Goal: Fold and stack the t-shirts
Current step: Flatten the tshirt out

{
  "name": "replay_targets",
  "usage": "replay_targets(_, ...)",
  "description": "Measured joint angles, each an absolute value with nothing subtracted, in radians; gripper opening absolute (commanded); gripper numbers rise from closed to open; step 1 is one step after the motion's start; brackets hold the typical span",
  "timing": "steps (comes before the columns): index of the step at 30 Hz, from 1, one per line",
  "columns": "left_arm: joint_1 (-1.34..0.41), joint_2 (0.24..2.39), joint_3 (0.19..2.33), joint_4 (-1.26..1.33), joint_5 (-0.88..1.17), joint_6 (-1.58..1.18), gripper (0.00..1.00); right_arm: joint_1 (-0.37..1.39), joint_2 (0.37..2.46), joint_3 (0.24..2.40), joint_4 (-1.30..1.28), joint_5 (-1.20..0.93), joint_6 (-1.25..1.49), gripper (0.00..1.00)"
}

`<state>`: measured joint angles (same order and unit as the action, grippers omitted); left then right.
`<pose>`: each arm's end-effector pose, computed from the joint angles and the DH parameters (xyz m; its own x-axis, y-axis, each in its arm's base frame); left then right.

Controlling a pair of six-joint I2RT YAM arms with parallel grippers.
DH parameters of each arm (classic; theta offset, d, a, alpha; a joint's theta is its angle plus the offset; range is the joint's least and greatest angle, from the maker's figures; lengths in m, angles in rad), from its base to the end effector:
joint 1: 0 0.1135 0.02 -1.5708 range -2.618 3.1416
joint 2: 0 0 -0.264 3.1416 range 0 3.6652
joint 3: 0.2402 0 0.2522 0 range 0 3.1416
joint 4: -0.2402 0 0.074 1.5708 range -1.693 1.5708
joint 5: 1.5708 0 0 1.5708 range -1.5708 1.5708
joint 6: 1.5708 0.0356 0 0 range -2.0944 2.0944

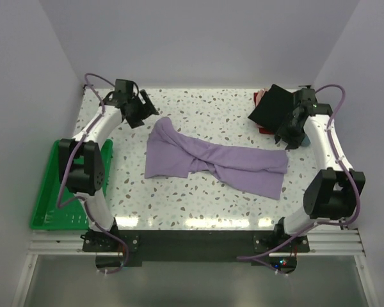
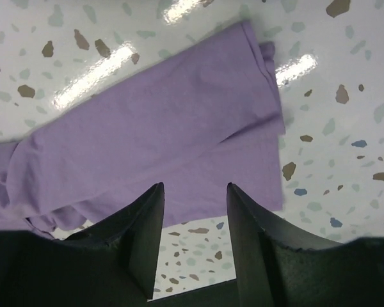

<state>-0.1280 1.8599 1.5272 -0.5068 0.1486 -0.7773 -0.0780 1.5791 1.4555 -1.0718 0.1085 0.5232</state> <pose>0.4152 -0.0588 0.2620 -0.6835 -0.6114 -0.3988 -0.3579 0.7568 -0.5469 0.3115 -0.0282 0.3051 -0.7450 0.5565 -0.3679 0.5648 0.8196 0.0959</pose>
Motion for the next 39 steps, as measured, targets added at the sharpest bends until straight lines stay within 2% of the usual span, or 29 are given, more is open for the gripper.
replay_targets(1, -0.132, 1.855, 1.517, -0.522, 0.141, -0.747, 0.82, -0.078, 1.573, 1.449, -1.066, 0.093, 0.520, 0.50)
replay_targets(5, -0.134, 1.705, 1.362, -0.517, 0.089, -0.636, 0.67, -0.077, 1.480, 1.337, -0.991, 0.023, 0.516, 0.54)
replay_targets(11, -0.146, 1.418, 1.076, -0.557, 0.047, -0.534, 0.62, -0.075, 1.333, 1.143, -0.937, -0.061, 0.521, 0.54)
replay_targets(13, -0.164, 1.396, 1.011, -0.573, 0.030, -0.523, 0.59, -0.072, 1.305, 1.085, -0.925, -0.075, 0.522, 0.54)
replay_targets(20, -0.217, 1.453, 0.879, -0.638, -0.001, -0.507, 0.39, -0.060, 1.287, 0.992, -0.908, -0.097, 0.527, 0.54)
replay_targets(25, -0.239, 1.464, 0.836, -0.630, -0.006, -0.505, 0.38, -0.052, 1.286, 0.992, -0.888, -0.098, 0.538, 0.54)
replay_targets(30, -0.262, 1.482, 0.826, -0.607, -0.005, -0.506, 0.44, -0.044, 1.274, 0.984, -0.878, -0.101, 0.543, 0.54)
replay_targets(39, -0.295, 1.551, 0.844, -0.579, -0.036, -0.509, 0.42, -0.031, 1.242, 0.950, -0.876, -0.101, 0.553, 0.54)
